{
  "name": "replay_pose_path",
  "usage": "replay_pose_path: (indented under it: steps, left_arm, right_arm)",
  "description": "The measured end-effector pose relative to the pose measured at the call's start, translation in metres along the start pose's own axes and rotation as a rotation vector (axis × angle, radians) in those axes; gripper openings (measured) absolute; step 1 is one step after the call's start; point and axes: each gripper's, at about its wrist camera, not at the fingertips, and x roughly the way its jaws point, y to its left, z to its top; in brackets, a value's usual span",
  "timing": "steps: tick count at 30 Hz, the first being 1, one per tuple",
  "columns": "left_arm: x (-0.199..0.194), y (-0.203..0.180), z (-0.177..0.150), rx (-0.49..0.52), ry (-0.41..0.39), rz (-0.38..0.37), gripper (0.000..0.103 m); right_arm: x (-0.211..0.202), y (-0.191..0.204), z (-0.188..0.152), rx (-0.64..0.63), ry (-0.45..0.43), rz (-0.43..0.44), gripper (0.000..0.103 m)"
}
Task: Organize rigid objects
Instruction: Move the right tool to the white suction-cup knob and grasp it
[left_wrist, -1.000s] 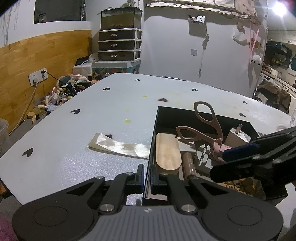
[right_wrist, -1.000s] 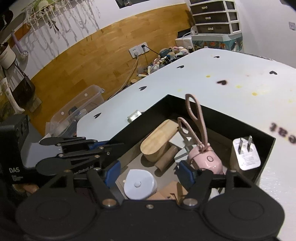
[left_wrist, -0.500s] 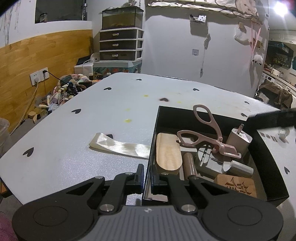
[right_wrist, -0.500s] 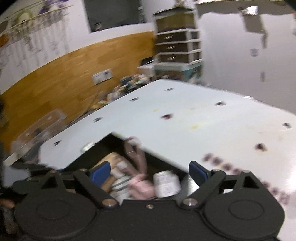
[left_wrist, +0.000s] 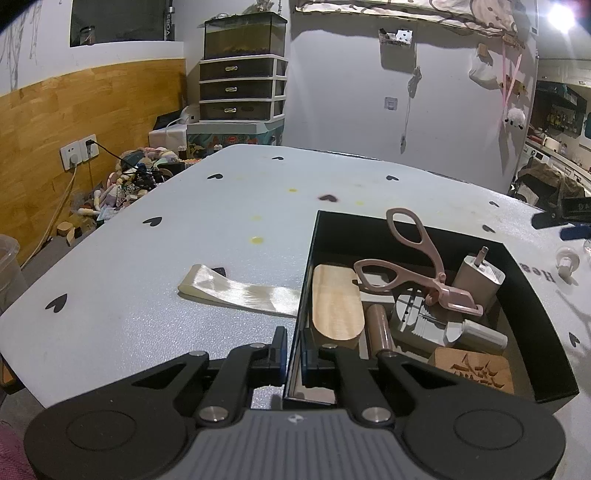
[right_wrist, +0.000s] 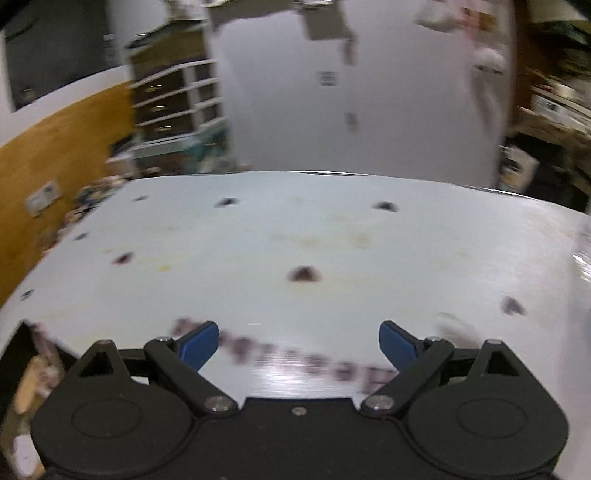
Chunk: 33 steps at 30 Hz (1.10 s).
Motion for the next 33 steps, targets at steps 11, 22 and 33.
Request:
replay_pose_path:
  steps: [11, 22, 33]
  left_arm:
    - [-0.001, 0.002, 0.0, -0.004, 0.0, 0.009, 0.007]
    - [-0.001, -0.001, 0.002, -0.004, 0.001, 0.015, 0.008]
    - [-0.001, -0.001, 0.001, -0.004, 0.001, 0.015, 0.008]
  right_arm:
    - [0.015, -0.057, -0.002, 0.15, 0.012, -0.126, 0.086]
    - [0.04, -0.087, -0.012, 0.241, 0.066, -0.229, 0.058]
    - [0.039, -0.084, -0.013, 0.222, 0.045, -0.213, 0.049]
